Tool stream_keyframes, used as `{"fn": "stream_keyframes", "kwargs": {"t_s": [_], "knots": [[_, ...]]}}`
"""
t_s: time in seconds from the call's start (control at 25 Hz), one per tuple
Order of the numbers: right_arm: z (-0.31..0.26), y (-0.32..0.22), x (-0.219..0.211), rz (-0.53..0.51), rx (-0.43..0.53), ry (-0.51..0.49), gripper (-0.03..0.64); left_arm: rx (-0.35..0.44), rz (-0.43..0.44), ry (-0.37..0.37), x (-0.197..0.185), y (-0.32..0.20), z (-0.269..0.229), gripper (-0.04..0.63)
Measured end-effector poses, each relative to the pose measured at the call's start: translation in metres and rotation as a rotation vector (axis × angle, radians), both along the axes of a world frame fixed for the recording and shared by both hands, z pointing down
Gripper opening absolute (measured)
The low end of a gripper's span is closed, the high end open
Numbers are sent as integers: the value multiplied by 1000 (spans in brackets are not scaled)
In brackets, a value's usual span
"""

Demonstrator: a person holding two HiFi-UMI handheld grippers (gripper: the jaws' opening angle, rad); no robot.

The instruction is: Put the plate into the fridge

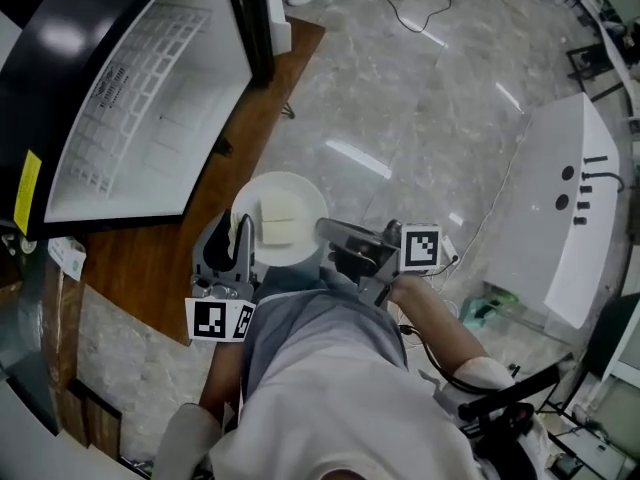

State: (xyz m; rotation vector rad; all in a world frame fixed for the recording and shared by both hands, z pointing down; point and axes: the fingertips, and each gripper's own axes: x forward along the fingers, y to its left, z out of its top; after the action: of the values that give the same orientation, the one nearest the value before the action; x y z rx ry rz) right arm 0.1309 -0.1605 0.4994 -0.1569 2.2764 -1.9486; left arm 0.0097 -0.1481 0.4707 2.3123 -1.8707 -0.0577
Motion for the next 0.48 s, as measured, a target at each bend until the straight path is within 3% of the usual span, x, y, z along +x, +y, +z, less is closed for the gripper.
{"fn": "stream_keyframes", "kwargs": {"t_s": [0.24,0.48], "knots": [[-61,-174,-27,-64,38,1,25,85,-91,23,-28,-163,-65,115],[-85,-237,-66,-214,75,-5,25,131,-267,8,-64,-208,-85,114]]}}
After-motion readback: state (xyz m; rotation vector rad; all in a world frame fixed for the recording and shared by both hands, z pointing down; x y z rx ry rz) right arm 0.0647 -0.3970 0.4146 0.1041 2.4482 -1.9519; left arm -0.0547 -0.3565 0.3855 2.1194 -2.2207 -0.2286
